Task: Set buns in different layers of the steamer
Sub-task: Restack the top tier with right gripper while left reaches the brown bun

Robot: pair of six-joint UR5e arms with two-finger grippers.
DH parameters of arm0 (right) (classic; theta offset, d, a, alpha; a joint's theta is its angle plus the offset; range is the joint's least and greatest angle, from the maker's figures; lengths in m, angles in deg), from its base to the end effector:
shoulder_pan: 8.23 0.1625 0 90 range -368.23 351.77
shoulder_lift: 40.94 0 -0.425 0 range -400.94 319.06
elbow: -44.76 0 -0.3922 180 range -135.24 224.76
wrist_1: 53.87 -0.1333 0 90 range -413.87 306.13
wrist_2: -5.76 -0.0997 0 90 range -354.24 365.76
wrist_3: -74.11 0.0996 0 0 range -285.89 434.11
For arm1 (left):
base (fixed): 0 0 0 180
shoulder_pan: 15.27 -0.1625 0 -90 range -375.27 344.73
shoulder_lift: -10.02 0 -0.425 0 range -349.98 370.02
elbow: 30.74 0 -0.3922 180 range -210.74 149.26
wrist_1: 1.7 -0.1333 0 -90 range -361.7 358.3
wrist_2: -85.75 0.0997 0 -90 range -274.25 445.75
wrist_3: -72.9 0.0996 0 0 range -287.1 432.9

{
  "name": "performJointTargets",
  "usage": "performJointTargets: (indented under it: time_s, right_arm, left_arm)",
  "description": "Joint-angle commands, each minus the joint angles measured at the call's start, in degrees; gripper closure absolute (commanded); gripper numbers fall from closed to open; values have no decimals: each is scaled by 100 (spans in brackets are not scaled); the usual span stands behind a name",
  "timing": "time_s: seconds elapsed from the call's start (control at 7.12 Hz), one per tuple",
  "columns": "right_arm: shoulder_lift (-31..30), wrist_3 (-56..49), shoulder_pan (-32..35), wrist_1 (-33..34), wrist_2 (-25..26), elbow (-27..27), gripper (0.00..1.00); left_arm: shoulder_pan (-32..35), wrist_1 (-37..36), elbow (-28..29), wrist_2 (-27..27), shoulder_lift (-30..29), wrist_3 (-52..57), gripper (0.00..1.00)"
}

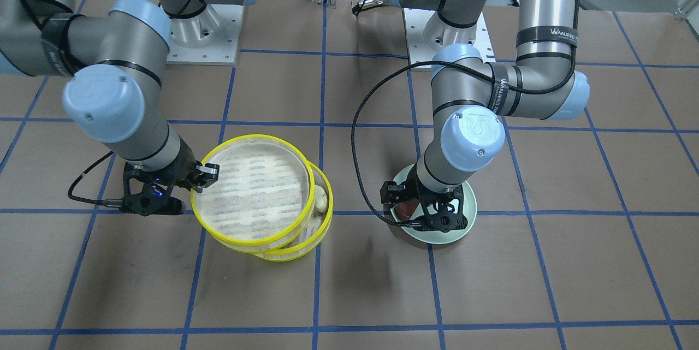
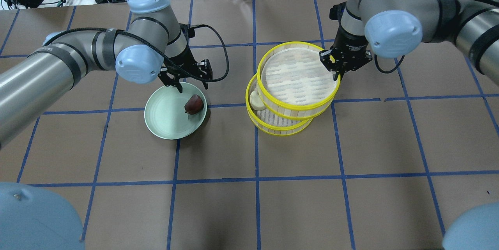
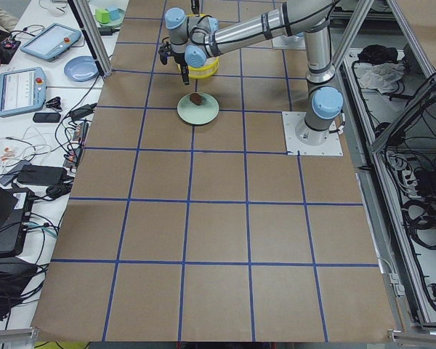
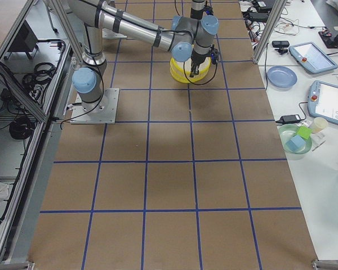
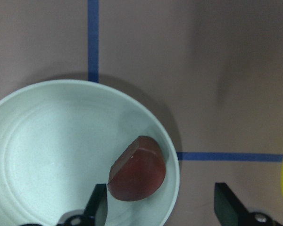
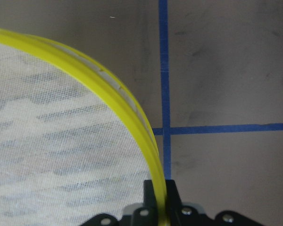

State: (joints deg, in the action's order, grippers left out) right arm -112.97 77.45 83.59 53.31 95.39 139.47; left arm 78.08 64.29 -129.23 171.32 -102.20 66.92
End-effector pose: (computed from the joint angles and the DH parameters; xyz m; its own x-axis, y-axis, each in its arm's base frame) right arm 0.1524 -0.5781 0.3068 -0.9996 0.0269 -0.0008 0.0267 0.9950 0.0961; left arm -0.1750 -0.5761 0.2454 -0.9965 -0.0543 0.0641 -0.0460 0.9912 0.1240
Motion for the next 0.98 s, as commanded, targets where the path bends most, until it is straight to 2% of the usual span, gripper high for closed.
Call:
performJointTargets:
  time_s: [0.0,0.84]
  right_arm:
    - [171,114,275,365,195,56,100]
    - [250,53,389,330,222,118,100]
  left_arm:
    - [-158,-25,-285,12,25,361,18]
    - [-168,-332,-337,-58,-239,273,18]
